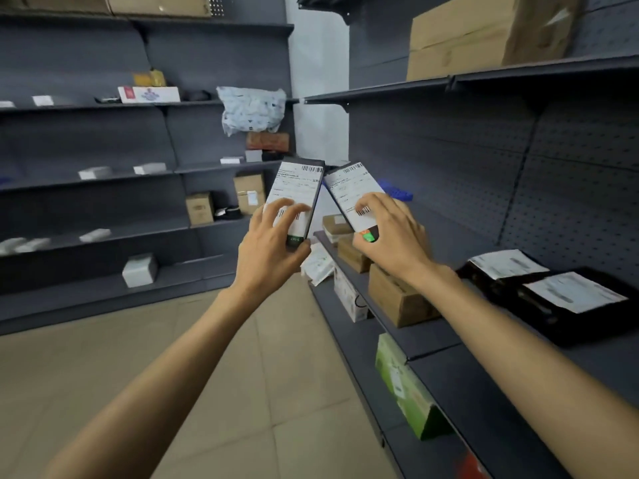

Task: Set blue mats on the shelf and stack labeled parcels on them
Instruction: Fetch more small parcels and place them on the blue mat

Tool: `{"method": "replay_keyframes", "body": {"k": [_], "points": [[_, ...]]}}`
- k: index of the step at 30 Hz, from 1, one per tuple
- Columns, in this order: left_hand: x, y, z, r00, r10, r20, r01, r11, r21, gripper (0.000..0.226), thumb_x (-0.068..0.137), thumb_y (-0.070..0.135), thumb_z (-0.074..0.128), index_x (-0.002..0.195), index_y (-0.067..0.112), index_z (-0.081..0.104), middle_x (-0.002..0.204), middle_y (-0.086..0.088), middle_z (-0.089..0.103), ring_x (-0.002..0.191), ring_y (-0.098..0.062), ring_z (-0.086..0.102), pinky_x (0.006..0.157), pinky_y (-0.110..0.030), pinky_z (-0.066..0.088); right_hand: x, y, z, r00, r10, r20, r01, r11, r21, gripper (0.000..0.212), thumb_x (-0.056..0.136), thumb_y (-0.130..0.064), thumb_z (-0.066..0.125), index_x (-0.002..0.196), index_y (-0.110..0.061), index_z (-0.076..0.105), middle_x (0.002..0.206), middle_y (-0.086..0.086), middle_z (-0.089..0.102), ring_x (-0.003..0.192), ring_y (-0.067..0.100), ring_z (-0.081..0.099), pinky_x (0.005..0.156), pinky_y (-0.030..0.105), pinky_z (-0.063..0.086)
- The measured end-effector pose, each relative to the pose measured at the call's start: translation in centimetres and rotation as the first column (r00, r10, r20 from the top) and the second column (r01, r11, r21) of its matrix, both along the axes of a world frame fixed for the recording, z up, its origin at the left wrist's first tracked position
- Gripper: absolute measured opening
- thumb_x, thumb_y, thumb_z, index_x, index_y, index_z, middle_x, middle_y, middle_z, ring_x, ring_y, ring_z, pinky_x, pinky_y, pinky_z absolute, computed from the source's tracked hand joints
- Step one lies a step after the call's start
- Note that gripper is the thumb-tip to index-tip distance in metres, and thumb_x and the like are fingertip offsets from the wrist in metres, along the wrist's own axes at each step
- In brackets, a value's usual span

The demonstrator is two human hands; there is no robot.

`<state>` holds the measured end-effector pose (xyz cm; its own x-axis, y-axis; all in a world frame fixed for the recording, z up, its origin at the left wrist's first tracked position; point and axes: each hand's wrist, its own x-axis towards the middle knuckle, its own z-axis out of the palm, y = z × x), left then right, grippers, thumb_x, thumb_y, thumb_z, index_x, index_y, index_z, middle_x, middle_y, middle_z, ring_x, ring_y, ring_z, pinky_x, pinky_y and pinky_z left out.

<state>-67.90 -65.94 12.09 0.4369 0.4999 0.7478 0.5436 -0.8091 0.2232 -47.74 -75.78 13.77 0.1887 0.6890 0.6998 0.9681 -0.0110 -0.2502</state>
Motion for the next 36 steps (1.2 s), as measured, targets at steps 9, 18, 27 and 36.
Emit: {"method": "replay_keyframes", "body": {"k": [9,18,27,36], "points": [[0.2,15.9,-4.0,0.994,0.034,-0.105,-0.044,0.995,-0.087,0.05,0.084,0.04,0.061,0.132,0.035,0.048,0.142,0.01,0.042,0.133,-0.022,0.036,0.076,-0.04,0.054,2.9,15.5,-3.0,0.999,0.001,-0.041,-0.006,0.992,-0.124,0.038,0.08,-0.031,0.065,0.115,-0.031,0.049,0.124,-0.013,0.052,0.115,0.019,0.048,0.077,0.036,0.045],[11.6,32.9,-6.1,0.983,0.002,-0.184,-0.016,0.997,-0.076,0.049,0.083,0.039,0.06,0.13,0.036,0.046,0.139,0.011,0.042,0.132,-0.024,0.036,0.071,-0.041,0.057,14.9,31.8,-4.6,0.997,-0.056,-0.046,0.047,0.981,-0.19,0.039,0.079,-0.033,0.065,0.113,-0.034,0.048,0.126,-0.011,0.051,0.115,0.021,0.047,0.075,0.035,0.04],[20.8,50.1,-5.1,0.982,0.053,-0.182,-0.074,0.991,-0.113,0.05,0.083,0.041,0.06,0.131,0.038,0.045,0.14,0.011,0.04,0.131,-0.024,0.036,0.072,-0.043,0.057,25.5,50.7,-2.9,0.997,-0.025,-0.076,0.005,0.967,-0.255,0.035,0.082,-0.033,0.064,0.114,-0.032,0.049,0.129,-0.009,0.051,0.109,0.023,0.051,0.067,0.032,0.033],[26.4,67.0,-7.3,0.981,0.038,-0.192,-0.071,0.983,-0.168,0.051,0.083,0.038,0.061,0.132,0.036,0.048,0.141,0.009,0.042,0.13,-0.022,0.037,0.074,-0.041,0.053,29.2,68.1,-6.4,0.999,0.014,-0.032,-0.023,0.949,-0.315,0.036,0.08,-0.037,0.062,0.113,-0.033,0.048,0.128,-0.011,0.052,0.113,0.022,0.05,0.071,0.033,0.033]]}}
